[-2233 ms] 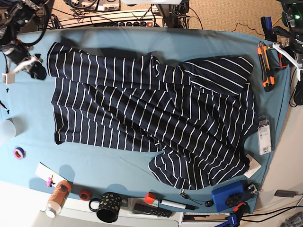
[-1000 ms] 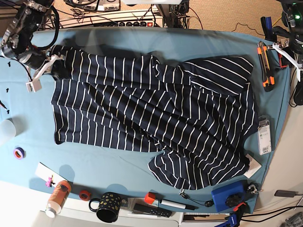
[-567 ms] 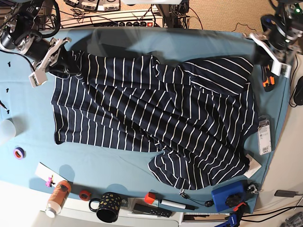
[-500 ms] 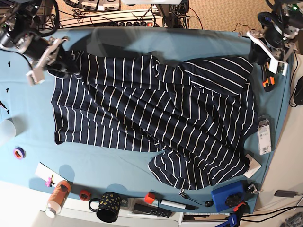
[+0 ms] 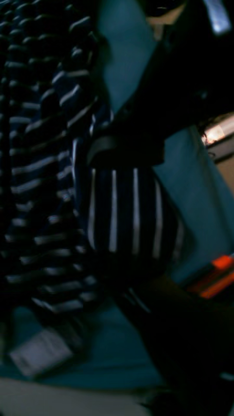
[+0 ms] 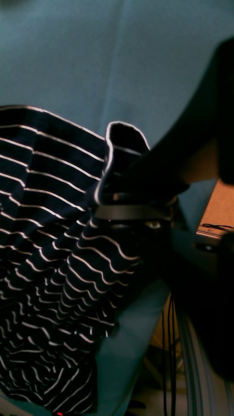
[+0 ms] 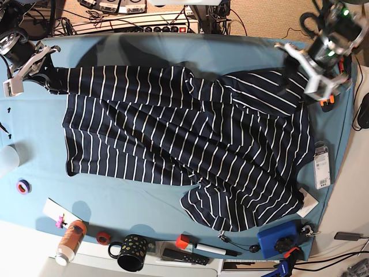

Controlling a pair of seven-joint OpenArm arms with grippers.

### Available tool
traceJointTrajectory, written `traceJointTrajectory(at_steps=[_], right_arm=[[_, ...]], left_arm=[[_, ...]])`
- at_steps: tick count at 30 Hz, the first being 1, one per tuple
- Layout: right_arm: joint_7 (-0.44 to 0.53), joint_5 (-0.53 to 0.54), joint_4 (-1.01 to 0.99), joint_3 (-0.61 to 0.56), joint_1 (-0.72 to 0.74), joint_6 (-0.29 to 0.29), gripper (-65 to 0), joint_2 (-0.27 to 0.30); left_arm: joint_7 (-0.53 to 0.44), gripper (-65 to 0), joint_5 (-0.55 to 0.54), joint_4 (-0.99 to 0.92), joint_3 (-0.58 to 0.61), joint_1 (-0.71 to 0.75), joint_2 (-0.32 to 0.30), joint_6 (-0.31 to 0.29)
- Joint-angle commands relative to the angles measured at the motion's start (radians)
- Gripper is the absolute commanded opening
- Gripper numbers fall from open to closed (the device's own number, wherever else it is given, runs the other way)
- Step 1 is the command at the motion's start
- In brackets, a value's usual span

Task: Layout the t-shirt on the table in an organized manner, then fold the t-shirt properly
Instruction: 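Grasp the shirt's shoulder with the left gripper and pull it outward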

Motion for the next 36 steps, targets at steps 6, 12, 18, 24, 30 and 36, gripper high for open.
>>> traceJointTrajectory(at_steps=[6,12,18,24,30,36], right_arm=[[0.021,0.024,0.016,0.010,-0.001,0.001,-65.0,0.017],[0.021,0.024,0.016,0.010,0.000,0.001,-65.0,0.017],[0.021,0.024,0.016,0.010,0.000,0.001,-65.0,0.017],[0.021,0.023,0.016,0.010,0.000,0.001,-65.0,0.017],[0.021,0.024,0.016,0.010,0.000,0.001,-65.0,0.017],[0.021,0.023,0.016,0.010,-0.001,0.001,-65.0,0.017]], left_arm=[[-0.026,-25.9,0.187,-0.067,0.196,-0.117,-0.128,0.139],[0.023,-25.9,0.224,-0.242,0.299,-0.218,-0.209,0.150],[0.138,-25.9,0.209,-0.316,0.319,-0.300,-0.250,0.166],[0.175,-25.9,0.112,-0.376,0.320,-0.352,-0.251,0.112],[0.197,-26.4,0.061,-0.451,0.320,-0.362,-0.251,0.084],[0.217,-59.8,0.038,-0.442,0.319,-0.362,-0.251,0.161]])
